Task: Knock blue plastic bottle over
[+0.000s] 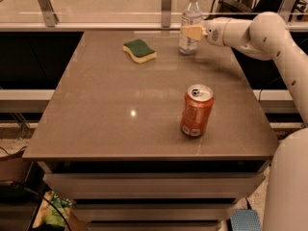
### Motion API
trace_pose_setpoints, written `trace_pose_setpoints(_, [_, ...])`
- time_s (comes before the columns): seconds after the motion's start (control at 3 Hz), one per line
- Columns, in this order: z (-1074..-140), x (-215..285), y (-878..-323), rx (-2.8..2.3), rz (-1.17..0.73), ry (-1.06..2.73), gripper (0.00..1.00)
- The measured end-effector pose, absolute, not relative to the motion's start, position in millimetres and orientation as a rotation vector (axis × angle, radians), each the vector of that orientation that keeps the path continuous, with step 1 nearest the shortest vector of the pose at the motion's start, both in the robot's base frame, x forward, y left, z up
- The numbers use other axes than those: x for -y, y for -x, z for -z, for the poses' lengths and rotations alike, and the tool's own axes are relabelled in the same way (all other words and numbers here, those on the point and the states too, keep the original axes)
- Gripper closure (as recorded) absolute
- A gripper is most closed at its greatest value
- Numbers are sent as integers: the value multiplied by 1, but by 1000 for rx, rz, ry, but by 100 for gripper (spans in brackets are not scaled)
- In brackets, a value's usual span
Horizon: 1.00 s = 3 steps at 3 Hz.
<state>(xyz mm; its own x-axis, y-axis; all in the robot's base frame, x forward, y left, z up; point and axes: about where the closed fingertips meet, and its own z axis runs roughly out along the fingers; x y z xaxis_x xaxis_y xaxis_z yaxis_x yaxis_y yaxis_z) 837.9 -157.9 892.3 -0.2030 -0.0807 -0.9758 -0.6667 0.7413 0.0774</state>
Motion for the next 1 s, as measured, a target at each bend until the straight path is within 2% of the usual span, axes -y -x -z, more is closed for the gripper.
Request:
trace_pose_setpoints(0.33, [-891, 154, -838, -1715, -598, 599, 87])
trace_pose_setpoints(0.67, [-890, 151, -839, -1716, -602, 602, 100])
trace_pose_setpoints(1.0, [-889, 151, -839, -1716, -603, 603, 100])
